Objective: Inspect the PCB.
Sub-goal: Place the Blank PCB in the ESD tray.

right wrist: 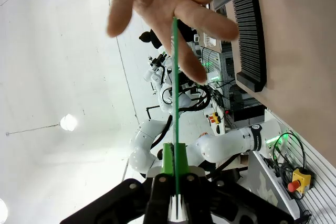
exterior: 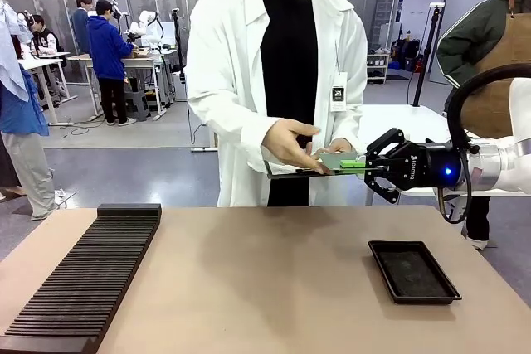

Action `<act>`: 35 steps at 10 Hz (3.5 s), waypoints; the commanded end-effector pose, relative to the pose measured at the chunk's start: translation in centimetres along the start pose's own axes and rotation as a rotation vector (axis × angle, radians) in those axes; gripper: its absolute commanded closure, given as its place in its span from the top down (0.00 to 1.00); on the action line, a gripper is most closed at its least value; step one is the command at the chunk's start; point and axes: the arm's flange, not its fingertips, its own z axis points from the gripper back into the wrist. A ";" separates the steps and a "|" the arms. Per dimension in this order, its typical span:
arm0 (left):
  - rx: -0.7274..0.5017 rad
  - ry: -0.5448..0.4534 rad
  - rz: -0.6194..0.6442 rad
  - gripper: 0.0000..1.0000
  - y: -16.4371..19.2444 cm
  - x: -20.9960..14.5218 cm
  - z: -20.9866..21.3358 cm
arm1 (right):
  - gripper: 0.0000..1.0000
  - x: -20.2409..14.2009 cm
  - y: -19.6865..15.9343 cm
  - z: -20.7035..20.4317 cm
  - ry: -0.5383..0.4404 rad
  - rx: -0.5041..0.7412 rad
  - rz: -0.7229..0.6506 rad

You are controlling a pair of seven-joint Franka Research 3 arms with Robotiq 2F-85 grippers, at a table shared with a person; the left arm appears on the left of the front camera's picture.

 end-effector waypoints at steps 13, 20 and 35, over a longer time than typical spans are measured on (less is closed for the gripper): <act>0.012 0.001 0.010 1.00 -0.5 0.1 0.0 | 0.03 -0.1 1.9 1.4 -0.009 -0.014 0.090; 0.012 0.001 0.010 1.00 -0.5 0.1 0.0 | 0.03 -0.1 -5.5 11.3 -0.048 -0.317 0.189; 0.012 0.001 0.010 1.00 -0.5 0.1 0.0 | 0.03 7.6 -16.9 13.5 -0.173 -0.630 0.161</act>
